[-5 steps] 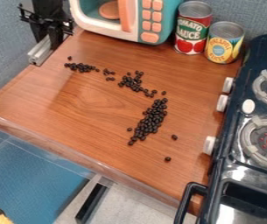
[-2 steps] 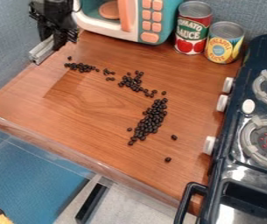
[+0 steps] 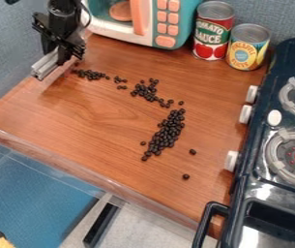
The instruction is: Sweep into pile
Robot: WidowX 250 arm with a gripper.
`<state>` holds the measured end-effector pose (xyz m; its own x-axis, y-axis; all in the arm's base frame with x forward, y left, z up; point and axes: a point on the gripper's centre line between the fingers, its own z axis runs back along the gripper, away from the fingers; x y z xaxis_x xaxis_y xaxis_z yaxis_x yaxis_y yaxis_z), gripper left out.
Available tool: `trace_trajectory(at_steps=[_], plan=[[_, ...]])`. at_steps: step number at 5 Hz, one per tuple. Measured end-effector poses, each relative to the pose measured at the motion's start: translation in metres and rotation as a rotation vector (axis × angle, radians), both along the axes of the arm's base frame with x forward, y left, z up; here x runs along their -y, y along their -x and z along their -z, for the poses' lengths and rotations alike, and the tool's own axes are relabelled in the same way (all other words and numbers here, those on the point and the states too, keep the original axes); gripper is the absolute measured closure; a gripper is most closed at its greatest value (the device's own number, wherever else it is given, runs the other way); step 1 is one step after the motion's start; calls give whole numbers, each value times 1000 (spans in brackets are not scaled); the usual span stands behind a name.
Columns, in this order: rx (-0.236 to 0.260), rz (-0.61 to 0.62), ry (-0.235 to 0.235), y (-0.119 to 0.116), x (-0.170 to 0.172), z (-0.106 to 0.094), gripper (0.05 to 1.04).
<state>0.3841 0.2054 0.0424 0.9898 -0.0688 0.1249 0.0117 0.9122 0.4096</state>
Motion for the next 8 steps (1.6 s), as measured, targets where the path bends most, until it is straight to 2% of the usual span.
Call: trace_trajectory(at_steps=[1,3,4,5,7,8], plan=[[-35,-20,8,7,-8,17,716],[-32,-6,32,7,1,21,716],[-21,7,111,7,14,22,716],[-15,3,168,6,24,21,716],[-4,21,188,4,36,24,716],[1,91,185,-3,61,23,716]])
